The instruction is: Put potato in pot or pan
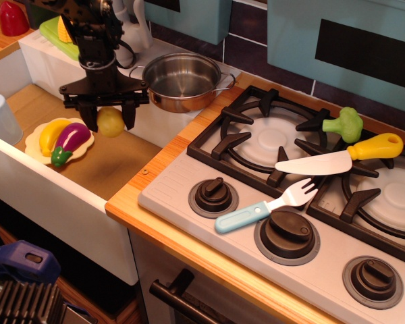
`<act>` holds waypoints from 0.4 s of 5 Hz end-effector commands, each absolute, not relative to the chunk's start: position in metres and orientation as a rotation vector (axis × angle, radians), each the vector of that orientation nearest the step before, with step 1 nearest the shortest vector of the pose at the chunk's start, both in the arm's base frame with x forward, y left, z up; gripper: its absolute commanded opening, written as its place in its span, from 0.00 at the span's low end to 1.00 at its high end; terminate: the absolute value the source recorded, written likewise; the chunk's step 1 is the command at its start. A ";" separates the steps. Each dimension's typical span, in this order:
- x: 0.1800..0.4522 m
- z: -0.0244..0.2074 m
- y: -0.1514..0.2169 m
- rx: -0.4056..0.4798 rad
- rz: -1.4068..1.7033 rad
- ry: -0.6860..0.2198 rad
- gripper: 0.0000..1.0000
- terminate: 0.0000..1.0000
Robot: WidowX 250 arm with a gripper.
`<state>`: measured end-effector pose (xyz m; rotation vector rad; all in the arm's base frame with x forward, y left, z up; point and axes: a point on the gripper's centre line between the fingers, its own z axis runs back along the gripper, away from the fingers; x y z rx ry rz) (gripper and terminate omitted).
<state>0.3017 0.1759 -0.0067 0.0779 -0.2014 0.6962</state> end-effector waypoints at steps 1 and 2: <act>0.309 0.031 0.167 0.091 0.675 -0.321 0.00 0.00; 0.313 0.045 0.159 0.107 0.670 -0.327 0.00 0.00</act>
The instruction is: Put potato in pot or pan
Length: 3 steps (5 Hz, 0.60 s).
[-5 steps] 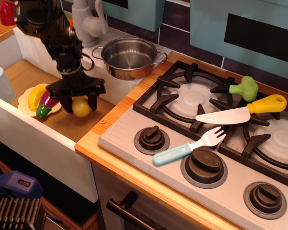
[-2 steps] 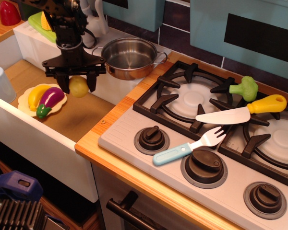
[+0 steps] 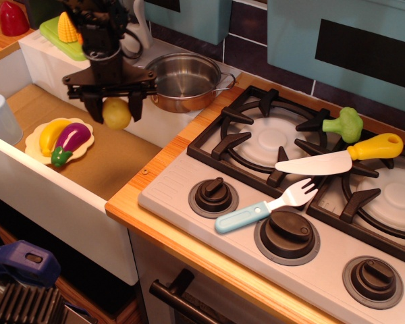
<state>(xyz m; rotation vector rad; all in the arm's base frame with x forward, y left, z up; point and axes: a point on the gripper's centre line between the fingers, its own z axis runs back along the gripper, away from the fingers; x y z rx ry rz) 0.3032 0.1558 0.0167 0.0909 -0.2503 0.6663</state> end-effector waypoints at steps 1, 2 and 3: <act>0.320 0.064 0.156 0.137 0.657 -0.338 0.00 0.00; 0.332 0.079 0.153 0.167 0.601 -0.380 0.00 0.00; 0.354 0.084 0.152 0.165 0.529 -0.431 0.00 0.00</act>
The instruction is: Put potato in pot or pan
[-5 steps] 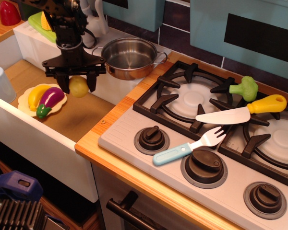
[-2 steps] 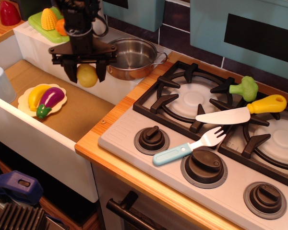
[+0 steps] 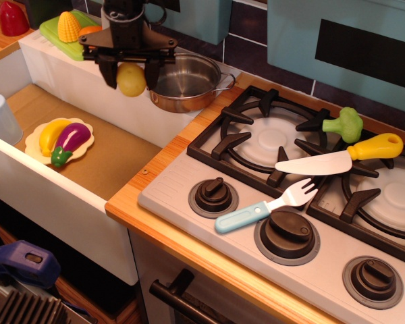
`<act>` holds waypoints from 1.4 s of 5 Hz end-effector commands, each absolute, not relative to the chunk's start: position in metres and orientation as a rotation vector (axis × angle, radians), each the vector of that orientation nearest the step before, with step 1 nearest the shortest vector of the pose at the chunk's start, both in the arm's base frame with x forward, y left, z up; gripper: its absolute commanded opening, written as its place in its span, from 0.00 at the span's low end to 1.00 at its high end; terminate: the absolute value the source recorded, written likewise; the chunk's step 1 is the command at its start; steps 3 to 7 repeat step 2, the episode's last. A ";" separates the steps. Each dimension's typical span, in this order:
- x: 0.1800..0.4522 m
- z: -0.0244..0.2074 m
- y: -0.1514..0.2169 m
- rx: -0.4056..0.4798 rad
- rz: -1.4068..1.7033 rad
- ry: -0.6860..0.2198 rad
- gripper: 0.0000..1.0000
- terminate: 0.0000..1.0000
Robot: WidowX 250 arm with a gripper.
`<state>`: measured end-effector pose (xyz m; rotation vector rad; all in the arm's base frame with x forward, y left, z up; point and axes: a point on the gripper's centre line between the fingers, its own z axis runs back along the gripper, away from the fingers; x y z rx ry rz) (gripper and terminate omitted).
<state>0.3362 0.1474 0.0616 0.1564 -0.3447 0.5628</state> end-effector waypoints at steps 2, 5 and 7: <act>0.375 0.076 0.153 0.057 0.507 -0.480 1.00 1.00; 0.375 0.076 0.153 0.057 0.507 -0.480 1.00 1.00; 0.375 0.076 0.153 0.057 0.507 -0.480 1.00 1.00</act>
